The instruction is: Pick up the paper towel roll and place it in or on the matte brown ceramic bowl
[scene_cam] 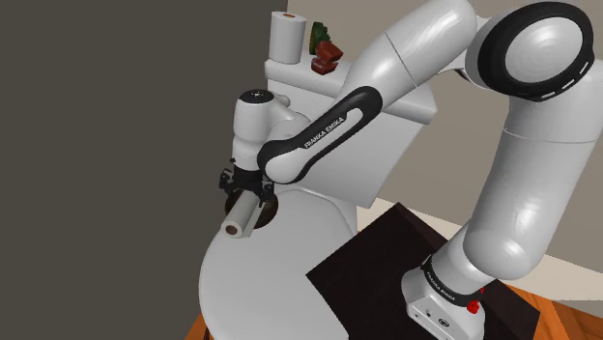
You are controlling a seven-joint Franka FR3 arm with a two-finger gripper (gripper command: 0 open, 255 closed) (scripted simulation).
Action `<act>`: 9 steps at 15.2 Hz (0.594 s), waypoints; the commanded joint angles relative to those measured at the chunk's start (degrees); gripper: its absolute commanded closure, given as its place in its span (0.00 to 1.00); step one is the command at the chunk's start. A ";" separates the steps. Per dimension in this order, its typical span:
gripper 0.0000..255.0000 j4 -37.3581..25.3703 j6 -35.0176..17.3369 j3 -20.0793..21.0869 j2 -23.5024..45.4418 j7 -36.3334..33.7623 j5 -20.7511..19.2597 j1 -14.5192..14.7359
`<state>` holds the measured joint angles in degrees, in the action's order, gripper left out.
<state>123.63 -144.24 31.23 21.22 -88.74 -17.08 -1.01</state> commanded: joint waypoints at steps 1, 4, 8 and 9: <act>0.00 0.00 0.00 0.00 0.00 0.00 0.00 0.00; 0.00 0.07 2.81 1.85 -3.34 1.99 2.93 -1.52; 0.00 -0.16 5.45 3.17 -6.26 3.79 5.59 -2.64; 0.00 -0.16 5.44 3.17 -6.26 3.79 5.59 -2.63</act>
<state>123.44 -138.95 34.34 15.16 -85.16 -11.69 -3.52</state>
